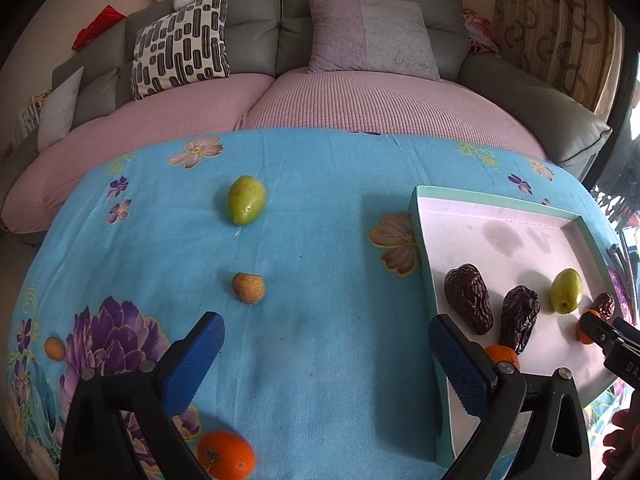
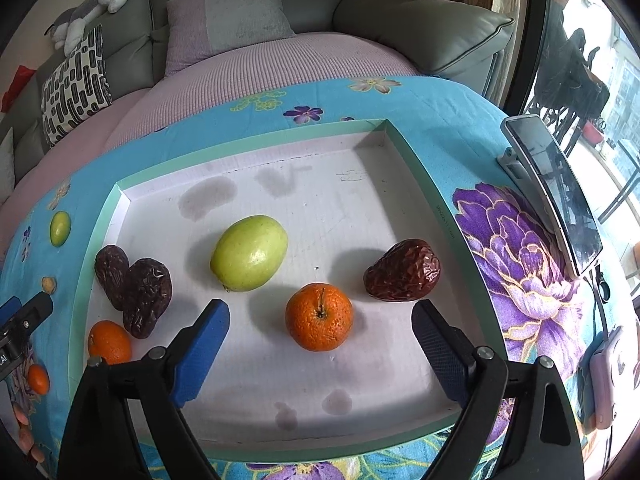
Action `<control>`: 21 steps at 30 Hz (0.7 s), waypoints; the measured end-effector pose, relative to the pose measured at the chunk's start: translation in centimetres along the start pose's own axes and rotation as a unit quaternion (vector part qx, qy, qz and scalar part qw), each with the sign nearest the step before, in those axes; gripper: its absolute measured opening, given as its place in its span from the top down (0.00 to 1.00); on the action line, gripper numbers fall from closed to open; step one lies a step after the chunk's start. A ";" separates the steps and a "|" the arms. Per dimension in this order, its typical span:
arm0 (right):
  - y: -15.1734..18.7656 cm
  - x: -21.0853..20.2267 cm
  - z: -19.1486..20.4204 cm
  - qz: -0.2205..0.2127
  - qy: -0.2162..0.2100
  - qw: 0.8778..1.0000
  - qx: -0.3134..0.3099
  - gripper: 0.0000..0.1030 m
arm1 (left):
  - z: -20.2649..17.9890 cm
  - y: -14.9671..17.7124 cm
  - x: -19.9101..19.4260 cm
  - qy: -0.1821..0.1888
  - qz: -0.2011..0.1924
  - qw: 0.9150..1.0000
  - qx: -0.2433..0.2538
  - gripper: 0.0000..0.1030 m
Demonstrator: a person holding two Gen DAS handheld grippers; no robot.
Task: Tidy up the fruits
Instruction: 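Move both tools back from the tray toward the remaining fruits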
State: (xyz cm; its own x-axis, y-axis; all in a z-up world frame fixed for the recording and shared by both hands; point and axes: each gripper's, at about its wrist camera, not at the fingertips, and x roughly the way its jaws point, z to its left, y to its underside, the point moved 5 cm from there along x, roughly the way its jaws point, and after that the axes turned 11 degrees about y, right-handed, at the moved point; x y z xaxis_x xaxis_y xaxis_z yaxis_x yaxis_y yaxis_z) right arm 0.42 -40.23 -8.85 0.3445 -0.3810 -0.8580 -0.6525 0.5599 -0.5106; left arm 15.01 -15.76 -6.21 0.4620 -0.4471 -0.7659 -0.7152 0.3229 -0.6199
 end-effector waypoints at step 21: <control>-1.3 -2.8 3.0 -0.052 -0.051 0.997 -0.003 0.10 | 2.4 -0.9 -2.2 -0.023 -0.023 0.999 -0.009 0.00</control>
State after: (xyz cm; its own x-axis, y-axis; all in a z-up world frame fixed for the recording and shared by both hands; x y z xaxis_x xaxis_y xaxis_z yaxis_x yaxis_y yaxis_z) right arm 2.33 -37.73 -5.98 0.4767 -0.3591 -0.8024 -0.6139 0.5173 -0.5963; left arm 15.87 -13.10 -4.38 0.5181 -0.4229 -0.7434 -0.7011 0.2878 -0.6524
